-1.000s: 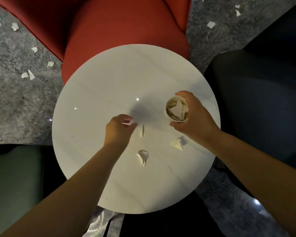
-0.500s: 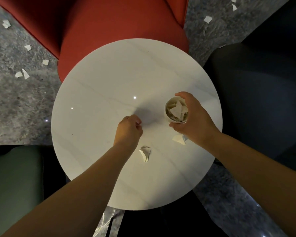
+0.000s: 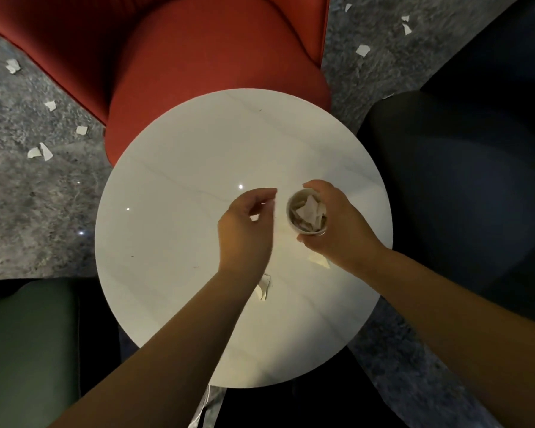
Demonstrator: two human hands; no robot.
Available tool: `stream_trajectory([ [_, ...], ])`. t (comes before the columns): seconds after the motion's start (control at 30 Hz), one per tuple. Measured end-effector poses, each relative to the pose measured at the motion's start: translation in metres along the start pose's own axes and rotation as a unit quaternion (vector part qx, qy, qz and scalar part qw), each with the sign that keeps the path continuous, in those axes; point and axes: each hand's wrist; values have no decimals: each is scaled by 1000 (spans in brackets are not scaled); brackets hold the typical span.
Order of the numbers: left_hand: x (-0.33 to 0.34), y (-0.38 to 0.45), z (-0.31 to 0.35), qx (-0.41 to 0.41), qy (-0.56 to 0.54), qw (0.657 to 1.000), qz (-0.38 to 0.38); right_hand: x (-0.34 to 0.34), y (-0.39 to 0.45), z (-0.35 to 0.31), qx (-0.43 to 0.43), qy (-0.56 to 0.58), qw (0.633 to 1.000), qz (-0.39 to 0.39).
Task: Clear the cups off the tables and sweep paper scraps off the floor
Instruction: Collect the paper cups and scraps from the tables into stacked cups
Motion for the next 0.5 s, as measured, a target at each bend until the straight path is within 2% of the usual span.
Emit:
stream_trajectory([
  [0.07,-16,3,-18,-14,76,997,-4,-2,-1,2,10,17,1000,-6],
  [0.1,-25,4,-29,-15,135,990,-31,-2,-2,3,14,23,1000,-8],
  [0.17,-40,0,-53,-18,237,965,-113,-2,-4,4,19,24,999,-9],
  [0.3,-51,-22,-94,9,301,921,-248,4,-6,5,17,22,1000,-3],
  [0.4,-45,-34,-111,34,328,907,-264,9,-9,7,18,20,1000,-1],
  [0.5,-37,-36,-119,24,354,906,-229,12,-12,9,19,13,1000,-6],
])
Point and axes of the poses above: each hand's wrist, its own y-axis towards the middle knuckle, its own x-axis out of the palm, z = x × y, and after that the axes turned 3 degrees about -y, right-handed
